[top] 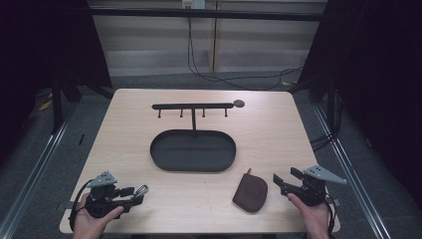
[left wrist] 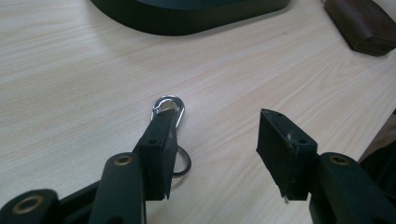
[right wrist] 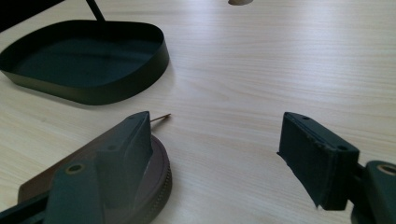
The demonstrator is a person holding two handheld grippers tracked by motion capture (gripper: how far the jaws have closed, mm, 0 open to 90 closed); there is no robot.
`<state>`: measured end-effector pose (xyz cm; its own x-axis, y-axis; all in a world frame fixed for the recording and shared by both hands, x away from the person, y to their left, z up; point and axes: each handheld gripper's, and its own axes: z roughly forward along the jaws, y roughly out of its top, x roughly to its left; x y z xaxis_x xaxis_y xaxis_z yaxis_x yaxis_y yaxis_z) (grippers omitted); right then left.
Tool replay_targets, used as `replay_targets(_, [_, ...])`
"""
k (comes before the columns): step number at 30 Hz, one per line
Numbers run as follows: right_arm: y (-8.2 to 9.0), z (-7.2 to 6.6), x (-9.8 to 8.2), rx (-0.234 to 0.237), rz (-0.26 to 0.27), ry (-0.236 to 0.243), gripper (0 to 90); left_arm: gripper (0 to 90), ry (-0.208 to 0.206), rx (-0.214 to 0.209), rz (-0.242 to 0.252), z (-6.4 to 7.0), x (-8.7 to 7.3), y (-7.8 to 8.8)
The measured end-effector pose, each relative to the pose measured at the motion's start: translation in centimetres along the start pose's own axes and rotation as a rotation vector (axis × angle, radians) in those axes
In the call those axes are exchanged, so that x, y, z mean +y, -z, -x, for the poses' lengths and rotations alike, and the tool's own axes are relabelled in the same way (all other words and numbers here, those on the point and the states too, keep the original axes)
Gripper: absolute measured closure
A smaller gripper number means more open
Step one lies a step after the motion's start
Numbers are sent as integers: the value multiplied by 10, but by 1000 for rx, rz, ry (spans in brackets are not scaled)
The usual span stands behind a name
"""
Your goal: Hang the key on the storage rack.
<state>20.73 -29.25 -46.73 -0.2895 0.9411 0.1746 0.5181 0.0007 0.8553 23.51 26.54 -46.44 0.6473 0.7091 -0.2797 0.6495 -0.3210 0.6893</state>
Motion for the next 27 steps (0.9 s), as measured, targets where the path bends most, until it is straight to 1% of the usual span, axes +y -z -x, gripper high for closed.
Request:
replay_targets(1, [0, 0, 0, 6, 13, -10, 240, 484, 2, 1, -1, 0, 0, 0])
replay_targets(3, [0, -2, 0, 11, 16, -11, 229, 490, 5, -2, 3, 0, 0, 0])
replay_targets(4, [0, -2, 0, 23, 9, -15, 230, 480, 3, 2, 0, 0, 0, 0])
replay_targets(6, [0, -3, 0, 39, -13, -20, 230, 435, -5, 36, -10, 3, 1, -1])
replay_targets(7, [0, -3, 0, 44, -22, -20, 230, 423, -2, 43, -19, 3, 1, -2])
replay_targets(8, [1, -4, 0, 50, -27, -24, 231, 414, -10, 40, -31, 3, 1, -2])
replay_targets(11, [2, -4, 0, 66, -36, -32, 231, 415, -16, 54, -38, 6, 2, -2])
replay_targets(12, [2, -3, 0, 71, -40, -31, 231, 414, -36, 57, -44, 6, 3, -1])
replay_targets(15, [2, -4, 0, 71, -42, -27, 231, 414, -55, 61, -55, 8, 6, -1])
replay_targets(16, [1, -5, 0, 72, -48, -18, 230, 427, -59, 55, -57, 8, 7, 0])
replay_targets(17, [1, -6, 0, 71, -55, -18, 231, 439, -67, 61, -59, 9, 9, 1])
replay_targets(19, [2, -6, 0, 70, -53, -12, 230, 470, -77, 61, -75, 9, 10, 1])
replay_targets(21, [2, -6, 0, 71, -54, -15, 230, 489, -71, 49, -91, 7, 10, 2])
replay_targets(24, [1, -6, -1, 68, -62, -11, 230, 528, -59, 53, -106, 4, 13, 3])
replay_targets(25, [1, -6, -1, 70, -65, -11, 229, 550, -61, 46, -116, 4, 14, 3])
replay_targets(27, [0, -6, -1, 75, -66, -10, 227, 588, -95, 62, -141, 4, 18, 3])
